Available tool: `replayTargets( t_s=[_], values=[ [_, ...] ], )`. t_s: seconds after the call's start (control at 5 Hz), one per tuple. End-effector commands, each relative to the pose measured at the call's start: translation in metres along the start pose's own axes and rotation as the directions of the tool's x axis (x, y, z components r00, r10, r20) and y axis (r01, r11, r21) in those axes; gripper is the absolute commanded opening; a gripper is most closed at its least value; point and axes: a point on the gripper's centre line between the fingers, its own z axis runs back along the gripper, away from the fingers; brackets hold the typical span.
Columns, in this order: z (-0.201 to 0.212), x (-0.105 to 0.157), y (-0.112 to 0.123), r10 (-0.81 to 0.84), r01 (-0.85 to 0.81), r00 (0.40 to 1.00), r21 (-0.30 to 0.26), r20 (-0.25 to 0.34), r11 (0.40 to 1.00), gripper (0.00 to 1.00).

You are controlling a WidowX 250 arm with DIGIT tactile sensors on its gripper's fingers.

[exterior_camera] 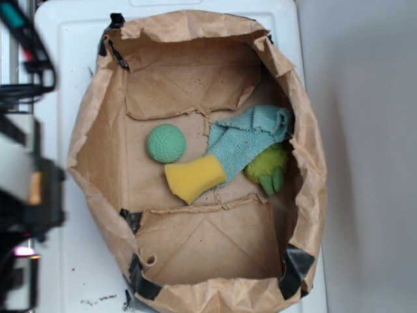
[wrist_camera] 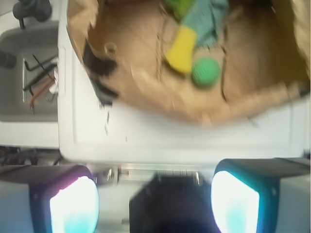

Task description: Grab the green sponge.

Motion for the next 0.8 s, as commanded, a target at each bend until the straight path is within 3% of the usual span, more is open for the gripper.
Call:
replayTargets(
  t_s=[0.0,0.6],
  values=[
    [-0.017,0.057,0.025,-0.010,0.000,0.995,0.099,0.095,0.995,1.00],
    [-0.091,0.079,0.036,-0.036,0.031,0.997,0.077,0.065,0.997,1.00]
  ],
)
